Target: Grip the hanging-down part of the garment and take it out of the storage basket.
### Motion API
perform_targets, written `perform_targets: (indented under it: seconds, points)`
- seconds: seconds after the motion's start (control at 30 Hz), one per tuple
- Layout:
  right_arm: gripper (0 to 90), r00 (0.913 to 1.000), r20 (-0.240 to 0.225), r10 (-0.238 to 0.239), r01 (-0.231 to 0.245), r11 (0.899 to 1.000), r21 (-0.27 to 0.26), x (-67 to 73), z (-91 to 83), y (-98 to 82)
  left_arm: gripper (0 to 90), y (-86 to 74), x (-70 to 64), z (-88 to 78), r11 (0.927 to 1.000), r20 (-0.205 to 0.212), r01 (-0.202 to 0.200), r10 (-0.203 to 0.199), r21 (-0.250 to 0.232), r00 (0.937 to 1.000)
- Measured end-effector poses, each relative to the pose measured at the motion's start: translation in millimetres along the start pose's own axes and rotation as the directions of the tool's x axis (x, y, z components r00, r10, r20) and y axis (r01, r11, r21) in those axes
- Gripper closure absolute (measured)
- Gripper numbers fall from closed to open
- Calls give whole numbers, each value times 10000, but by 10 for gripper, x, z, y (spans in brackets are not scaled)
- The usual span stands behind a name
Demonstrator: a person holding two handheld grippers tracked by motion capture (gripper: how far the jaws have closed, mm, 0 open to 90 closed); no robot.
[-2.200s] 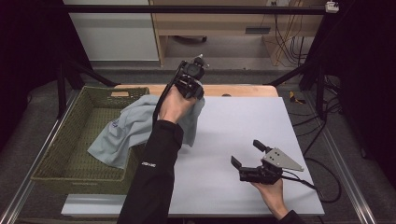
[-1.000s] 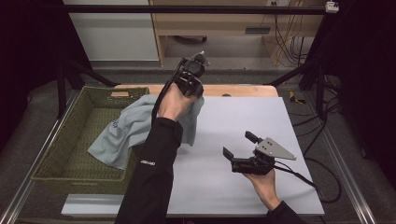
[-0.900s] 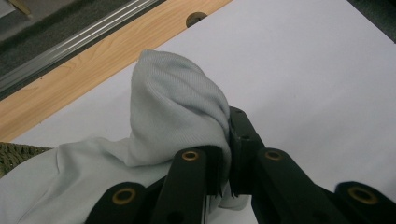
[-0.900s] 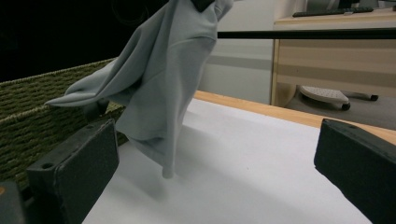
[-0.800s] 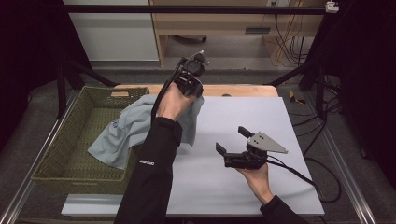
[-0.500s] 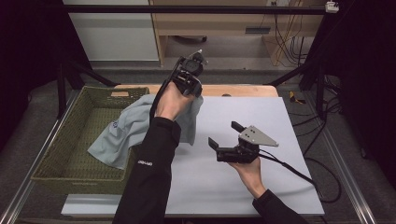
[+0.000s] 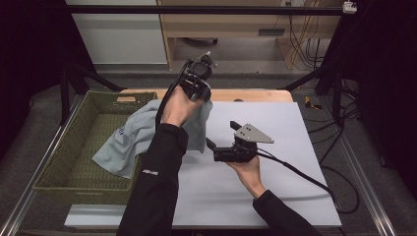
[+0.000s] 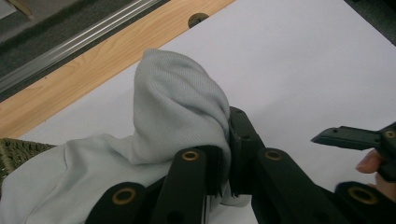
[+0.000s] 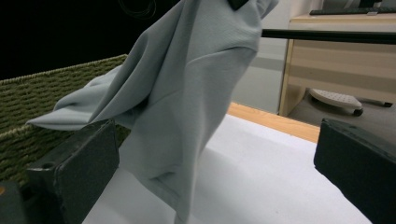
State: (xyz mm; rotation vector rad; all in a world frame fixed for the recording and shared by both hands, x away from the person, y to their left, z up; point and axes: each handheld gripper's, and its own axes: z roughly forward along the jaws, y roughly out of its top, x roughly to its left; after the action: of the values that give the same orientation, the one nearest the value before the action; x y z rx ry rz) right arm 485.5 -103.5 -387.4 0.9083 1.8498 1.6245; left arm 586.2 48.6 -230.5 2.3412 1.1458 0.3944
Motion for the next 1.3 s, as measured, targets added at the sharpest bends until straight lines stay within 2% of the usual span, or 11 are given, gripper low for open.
perform_targets:
  seconds: [0.2,0.3,0.67,0.83,0.93,0.97,1.03,1.17,1.2,1.23,1.3]
  points:
    - [9,9997,0,-233,233,9996,148,38,162,-12,843,-8,4,-10,10000,45,-28,29,-44,10000]
    - [13,10000,0,24,-24,10000,89,65,221,-7,843,-8,6,-22,10000,43,-37,38,-54,10000]
    - [57,9994,-12,-344,344,9987,363,90,536,-40,843,6,18,-38,10000,25,-82,82,44,10000]
    - [111,9999,-148,-23,29,9993,368,139,645,-52,843,2,34,-60,10000,69,-24,24,13,10000]
    - [174,9995,-219,-212,219,9994,283,145,700,-61,843,2,29,-59,10000,46,-80,80,36,10000]
    - [233,9994,-330,115,-103,9993,363,153,724,-49,843,2,24,-56,10000,78,-80,79,49,9999]
    - [266,9992,-373,135,-120,9992,379,154,734,-45,843,2,24,-57,10000,72,-87,87,42,9999]
    - [429,9983,-534,248,-219,9984,525,165,757,-22,844,0,25,-59,10000,72,-86,85,47,9999]
    - [533,9981,-554,268,-230,9974,683,172,749,-20,844,-1,29,-61,10000,52,-89,89,27,9999]
    - [533,9981,-554,268,-230,9974,683,172,749,-20,844,0,31,-62,10000,49,-67,67,23,10000]
    - [636,9987,-492,102,-74,9984,567,177,755,-33,844,0,27,-64,10000,47,-89,89,20,9999]
